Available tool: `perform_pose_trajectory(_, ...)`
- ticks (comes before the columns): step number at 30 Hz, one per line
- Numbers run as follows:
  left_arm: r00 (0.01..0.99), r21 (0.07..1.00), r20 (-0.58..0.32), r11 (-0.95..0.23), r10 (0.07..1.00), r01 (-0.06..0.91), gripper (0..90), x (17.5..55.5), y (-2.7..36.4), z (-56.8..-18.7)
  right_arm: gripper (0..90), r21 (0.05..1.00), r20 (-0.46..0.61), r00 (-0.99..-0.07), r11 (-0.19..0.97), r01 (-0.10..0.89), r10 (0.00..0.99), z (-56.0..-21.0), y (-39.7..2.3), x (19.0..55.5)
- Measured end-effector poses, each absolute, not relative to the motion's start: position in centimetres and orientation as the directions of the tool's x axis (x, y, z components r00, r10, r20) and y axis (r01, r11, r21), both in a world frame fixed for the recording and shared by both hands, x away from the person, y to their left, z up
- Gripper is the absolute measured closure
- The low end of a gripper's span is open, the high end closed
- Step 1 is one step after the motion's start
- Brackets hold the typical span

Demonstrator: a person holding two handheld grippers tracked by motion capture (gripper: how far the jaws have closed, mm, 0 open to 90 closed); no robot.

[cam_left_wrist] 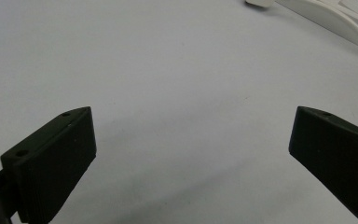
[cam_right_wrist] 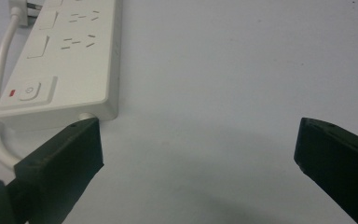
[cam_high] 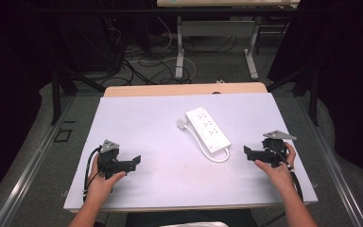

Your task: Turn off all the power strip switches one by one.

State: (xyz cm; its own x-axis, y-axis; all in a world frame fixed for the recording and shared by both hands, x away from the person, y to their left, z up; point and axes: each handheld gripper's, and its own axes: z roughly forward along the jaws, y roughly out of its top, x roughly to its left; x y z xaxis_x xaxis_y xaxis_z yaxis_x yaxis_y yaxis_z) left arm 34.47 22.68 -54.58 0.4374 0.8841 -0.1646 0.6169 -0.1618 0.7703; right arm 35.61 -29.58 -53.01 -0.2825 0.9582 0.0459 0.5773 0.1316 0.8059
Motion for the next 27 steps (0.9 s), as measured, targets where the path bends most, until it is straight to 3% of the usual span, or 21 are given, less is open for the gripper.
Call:
perform_pose_trajectory(15,0.423,0.763,-0.164,-0.157,0.891,0.627,3.3,34.4,22.7,-54.8,14.9,0.807,0.017,-0.376,0.209,0.552,0.927,-52.2,-27.2,35.9)
perform_pose_trajectory(21,0.421,0.766,-0.164,-0.153,0.892,0.624,3.3,34.4,22.7,-54.8,24.6,0.811,0.022,-0.371,0.2,0.55,0.928,-51.7,-26.6,36.1)
perform_pose_trajectory(27,0.421,0.769,-0.162,-0.153,0.893,0.621,3.4,34.4,22.6,-54.8,28.7,0.808,0.026,-0.386,0.208,0.551,0.922,-51.2,-26.0,36.4)
